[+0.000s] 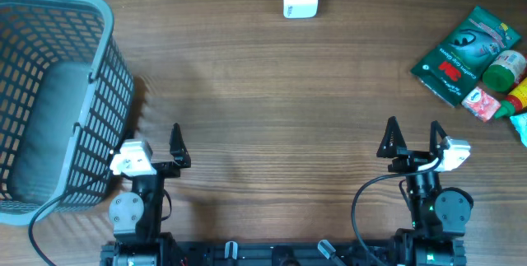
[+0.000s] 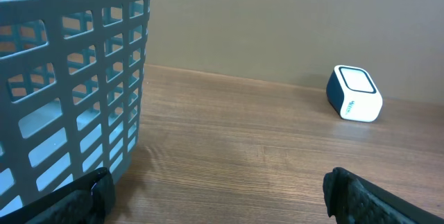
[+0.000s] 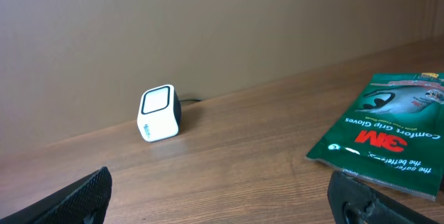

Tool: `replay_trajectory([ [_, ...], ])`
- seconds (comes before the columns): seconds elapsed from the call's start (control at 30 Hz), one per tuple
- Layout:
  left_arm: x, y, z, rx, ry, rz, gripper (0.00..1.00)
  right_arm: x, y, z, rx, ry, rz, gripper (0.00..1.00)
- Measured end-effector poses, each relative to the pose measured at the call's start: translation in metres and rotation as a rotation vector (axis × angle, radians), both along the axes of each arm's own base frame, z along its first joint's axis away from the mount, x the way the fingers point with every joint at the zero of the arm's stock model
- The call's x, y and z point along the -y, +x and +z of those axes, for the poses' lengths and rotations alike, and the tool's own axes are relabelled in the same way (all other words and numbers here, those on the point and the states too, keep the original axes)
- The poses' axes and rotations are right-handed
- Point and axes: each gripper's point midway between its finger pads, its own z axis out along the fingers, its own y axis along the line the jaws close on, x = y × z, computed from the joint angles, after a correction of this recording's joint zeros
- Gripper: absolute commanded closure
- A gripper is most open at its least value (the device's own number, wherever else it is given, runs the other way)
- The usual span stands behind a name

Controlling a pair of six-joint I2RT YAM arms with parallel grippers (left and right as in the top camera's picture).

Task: Scan the item barcode

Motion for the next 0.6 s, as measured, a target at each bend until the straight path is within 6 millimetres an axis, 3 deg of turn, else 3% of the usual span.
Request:
replay_trajectory([
  [0.3, 0.0, 0.0, 0.0, 0.0, 0.0, 0.0, 0.0, -0.01, 0.0, 0.0, 0.0, -0.004, 0.04, 0.0],
  [0.6, 0.0, 0.0, 0.0, 0.0, 0.0, 0.0, 0.0, -0.021, 0.0, 0.0, 0.008, -0.162, 0.086, 0.0],
])
